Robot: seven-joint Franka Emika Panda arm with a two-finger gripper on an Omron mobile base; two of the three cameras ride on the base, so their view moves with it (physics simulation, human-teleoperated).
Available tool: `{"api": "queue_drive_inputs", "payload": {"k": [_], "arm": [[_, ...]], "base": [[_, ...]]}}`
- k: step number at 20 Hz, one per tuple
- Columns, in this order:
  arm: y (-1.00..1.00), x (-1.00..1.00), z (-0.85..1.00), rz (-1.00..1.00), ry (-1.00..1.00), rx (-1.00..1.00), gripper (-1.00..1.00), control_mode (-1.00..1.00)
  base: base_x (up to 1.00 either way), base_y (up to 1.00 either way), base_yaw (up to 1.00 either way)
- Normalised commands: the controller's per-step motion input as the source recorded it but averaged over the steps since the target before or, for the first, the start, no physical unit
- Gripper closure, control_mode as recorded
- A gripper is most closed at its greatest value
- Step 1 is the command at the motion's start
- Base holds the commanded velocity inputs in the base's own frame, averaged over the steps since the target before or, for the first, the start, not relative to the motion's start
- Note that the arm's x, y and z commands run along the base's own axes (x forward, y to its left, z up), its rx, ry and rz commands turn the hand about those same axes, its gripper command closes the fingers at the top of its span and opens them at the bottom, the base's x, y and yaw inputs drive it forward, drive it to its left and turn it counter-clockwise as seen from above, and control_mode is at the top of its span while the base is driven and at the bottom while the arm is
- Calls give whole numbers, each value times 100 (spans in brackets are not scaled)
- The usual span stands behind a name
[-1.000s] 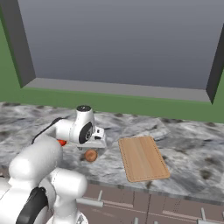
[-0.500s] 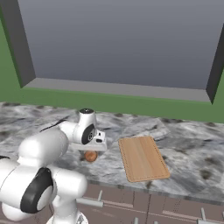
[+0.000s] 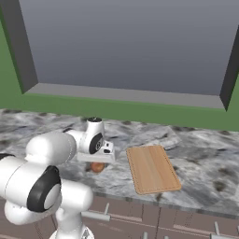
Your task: Place the avocado, onion, tomato, and bell pepper on the cutting board.
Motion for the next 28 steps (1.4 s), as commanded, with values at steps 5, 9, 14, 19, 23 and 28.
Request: {"api": "queue_drive_inputs", "payload": {"k": [5,9,14,19,23,28], "arm": [[-10,-13,19,-3,0,0,100,-100],[-24,-11,45,0,-3,-2,100,-100],[-29,0,47,0,-10,-8,100,-100],[-43,0,31,0,-10,-5,100,-100],[-49,4,17,1,-8,-1,100,-100],[-58,29,1,3,0,0,100,-100]], "base": [[0,0,0],[0,0,0],[0,0,0],[0,0,0],[0,0,0],[0,0,0]]}}
